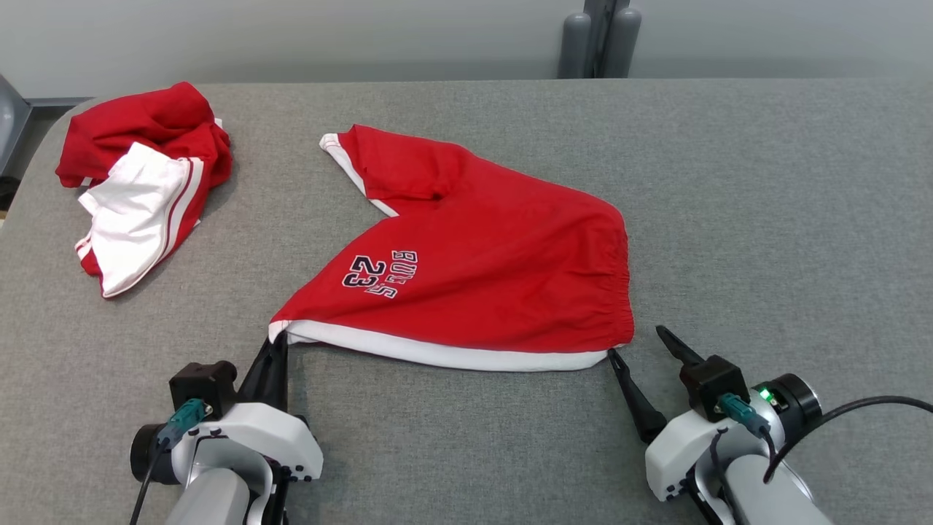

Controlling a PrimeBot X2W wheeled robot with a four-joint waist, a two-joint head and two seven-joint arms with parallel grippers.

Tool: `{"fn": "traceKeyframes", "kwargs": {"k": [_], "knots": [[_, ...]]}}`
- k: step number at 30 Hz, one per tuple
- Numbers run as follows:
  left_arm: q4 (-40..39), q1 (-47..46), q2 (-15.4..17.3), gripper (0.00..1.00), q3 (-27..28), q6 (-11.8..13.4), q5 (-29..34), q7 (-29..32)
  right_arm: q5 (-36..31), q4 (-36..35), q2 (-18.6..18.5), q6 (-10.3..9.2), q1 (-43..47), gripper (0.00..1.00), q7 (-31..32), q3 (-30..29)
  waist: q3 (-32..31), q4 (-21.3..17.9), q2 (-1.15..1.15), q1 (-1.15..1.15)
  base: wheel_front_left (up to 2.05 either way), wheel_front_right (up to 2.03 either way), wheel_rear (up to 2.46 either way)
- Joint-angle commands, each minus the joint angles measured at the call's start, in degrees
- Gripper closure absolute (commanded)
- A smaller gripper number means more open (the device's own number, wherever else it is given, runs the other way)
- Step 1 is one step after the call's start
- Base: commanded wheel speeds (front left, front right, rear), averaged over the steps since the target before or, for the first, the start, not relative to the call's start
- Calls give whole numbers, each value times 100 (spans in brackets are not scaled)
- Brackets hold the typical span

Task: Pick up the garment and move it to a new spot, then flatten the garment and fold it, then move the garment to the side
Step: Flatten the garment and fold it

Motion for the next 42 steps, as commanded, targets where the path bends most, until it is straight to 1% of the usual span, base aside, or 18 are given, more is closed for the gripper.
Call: {"fn": "traceKeyframes", "kwargs": {"k": [1, 3, 6, 7, 8, 9, 11, 12, 13, 19, 27, 35, 38, 42], "knots": [[5, -106, -6, 100, 33, -37, 62, -28, 33, 73, -48, 1, -178, 0, -3, 100, 69, 60, 0, 0, 0, 0, 0], [8, -127, -13, 100, 41, -44, 72, -28, 51, 99, -51, 1, -228, 0, -3, 154, 87, 75, 0, 0, 0, 0, 0], [22, -148, -41, 100, 63, -62, 112, -28, 155, 171, -68, 1, -350, 0, -3, 381, 118, 106, 0, 0, 0, 0, 0], [28, -143, -48, 100, 71, -73, 121, -29, 213, 179, -85, 1, -387, 27, -3, 441, 122, 111, 0, 0, 0, 0, 0], [34, -145, -56, 100, 83, -79, 130, -29, 269, 175, -104, 1, -409, 51, -3, 493, 123, 113, 0, 0, 0, 0, 0], [33, -145, -62, 100, 98, -85, 145, -29, 329, 157, -122, 1, -424, 55, -3, 550, 120, 109, 0, 0, 0, 0, 0], [31, -126, -70, 100, 132, -90, 167, -29, 443, 86, -143, 1, -415, 75, -3, 634, 106, 88, 0, 0, 0, 0, 0], [27, -114, -70, 100, 152, -104, 166, -29, 502, 25, -159, 1, -393, 95, -3, 664, 95, 70, 0, 0, 0, 0, 0], [14, -101, -76, 100, 162, -97, 182, -29, 569, -42, -178, 1, -361, 100, -3, 686, 82, 49, 0, 0, 0, 0, 0], [-143, -38, -108, 100, 256, -154, 282, -28, 878, -593, -259, 1, -131, 100, -3, 723, -2, -124, 0, 0, 0, 0, 0], [-574, 58, -165, 100, 323, -228, 456, -28, 1131, -1217, -354, 1, 175, 100, -3, 633, -171, -376, 0, 0, 0, 0, 0], [-1241, 232, -236, 100, 348, -305, 649, -20, 1424, -1845, -416, 1, 463, 100, -3, 355, -423, -583, 0, 0, 0, 0, 0], [-1503, 299, -290, 100, 393, -372, 532, -17, 1517, -2071, -493, 1, 548, 100, -2, 284, -529, -640, 0, 0, 0, 0, 0], [-1872, 362, -320, 100, 409, -406, 563, -17, 1540, -2405, -673, 1, 609, 100, -2, 181, -674, -713, 0, 0, 0, 0, 0]]}}
